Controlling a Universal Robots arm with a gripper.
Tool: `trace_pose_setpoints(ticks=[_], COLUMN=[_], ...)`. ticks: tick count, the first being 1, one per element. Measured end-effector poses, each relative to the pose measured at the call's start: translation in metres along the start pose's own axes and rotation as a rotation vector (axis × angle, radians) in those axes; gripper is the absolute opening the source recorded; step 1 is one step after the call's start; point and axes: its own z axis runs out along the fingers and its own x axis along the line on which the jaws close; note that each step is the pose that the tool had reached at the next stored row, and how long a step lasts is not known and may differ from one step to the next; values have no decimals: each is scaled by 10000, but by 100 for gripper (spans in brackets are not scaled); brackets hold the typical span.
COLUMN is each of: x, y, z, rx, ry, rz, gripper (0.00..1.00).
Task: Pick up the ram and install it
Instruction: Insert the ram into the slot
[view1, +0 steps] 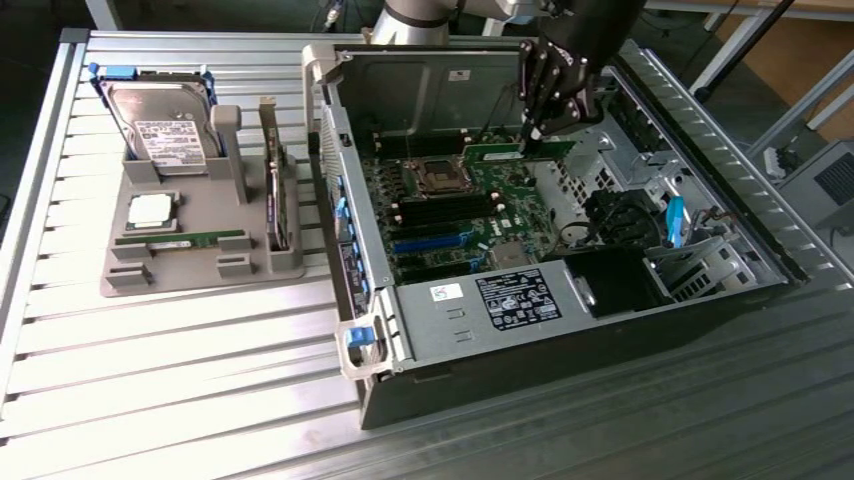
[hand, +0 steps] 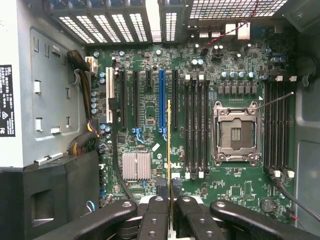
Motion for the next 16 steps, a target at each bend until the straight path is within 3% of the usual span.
trace_pose_setpoints(ticks=[16], x=[-44], y=[2], z=[141], rx=[0], ry=[0], rz=[0], gripper=[12])
